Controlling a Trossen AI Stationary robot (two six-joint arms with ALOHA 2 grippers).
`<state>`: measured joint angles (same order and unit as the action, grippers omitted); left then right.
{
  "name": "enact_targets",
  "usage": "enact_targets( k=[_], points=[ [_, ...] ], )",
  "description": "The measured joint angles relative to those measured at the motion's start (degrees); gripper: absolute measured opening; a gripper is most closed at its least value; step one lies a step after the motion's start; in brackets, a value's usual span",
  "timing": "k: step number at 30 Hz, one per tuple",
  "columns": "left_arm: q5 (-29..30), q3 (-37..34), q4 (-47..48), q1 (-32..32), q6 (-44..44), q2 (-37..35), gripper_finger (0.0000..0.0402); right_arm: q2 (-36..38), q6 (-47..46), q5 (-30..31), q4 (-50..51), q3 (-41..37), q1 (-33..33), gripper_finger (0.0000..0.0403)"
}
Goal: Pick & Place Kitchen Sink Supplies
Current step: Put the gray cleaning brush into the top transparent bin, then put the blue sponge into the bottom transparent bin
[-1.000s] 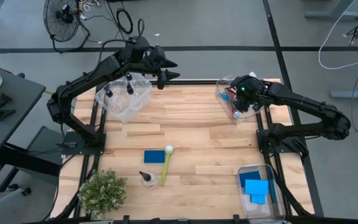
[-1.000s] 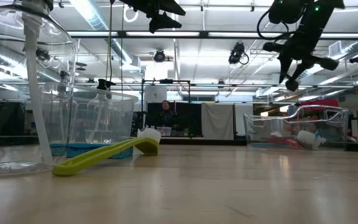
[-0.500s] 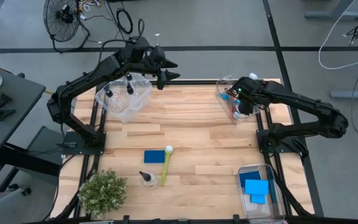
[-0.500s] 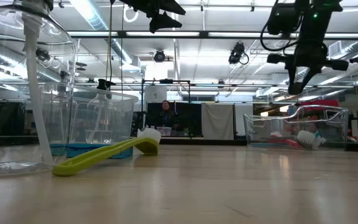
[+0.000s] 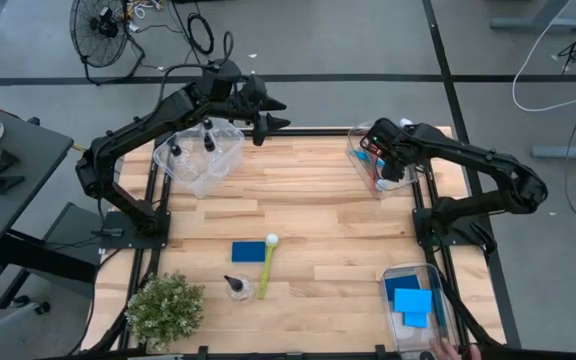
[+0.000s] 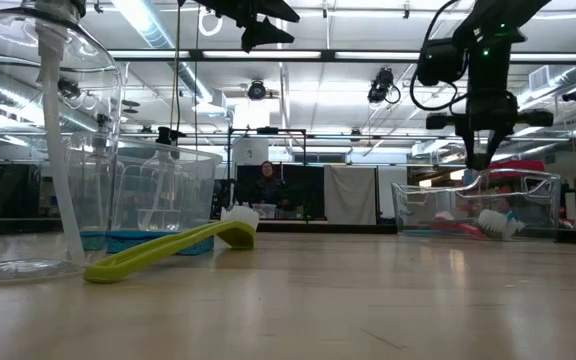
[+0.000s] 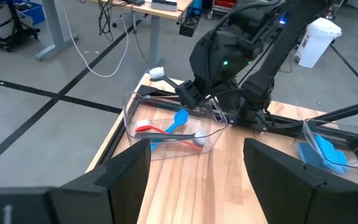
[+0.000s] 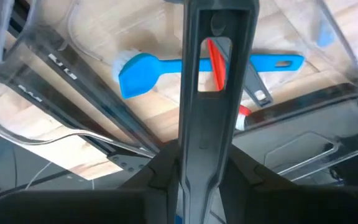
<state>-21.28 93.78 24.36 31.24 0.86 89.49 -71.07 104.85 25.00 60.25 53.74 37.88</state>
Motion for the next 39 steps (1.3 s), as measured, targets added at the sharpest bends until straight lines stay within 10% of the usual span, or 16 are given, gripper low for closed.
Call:
enact_targets(
  k=[39],
  points=[
    [0.04,0.00,-0.04,0.04,1.42,0.02,0.0263,1.93,-15.57,-0.14,-13.25,0.02,1.76,0.0103]
  ],
)
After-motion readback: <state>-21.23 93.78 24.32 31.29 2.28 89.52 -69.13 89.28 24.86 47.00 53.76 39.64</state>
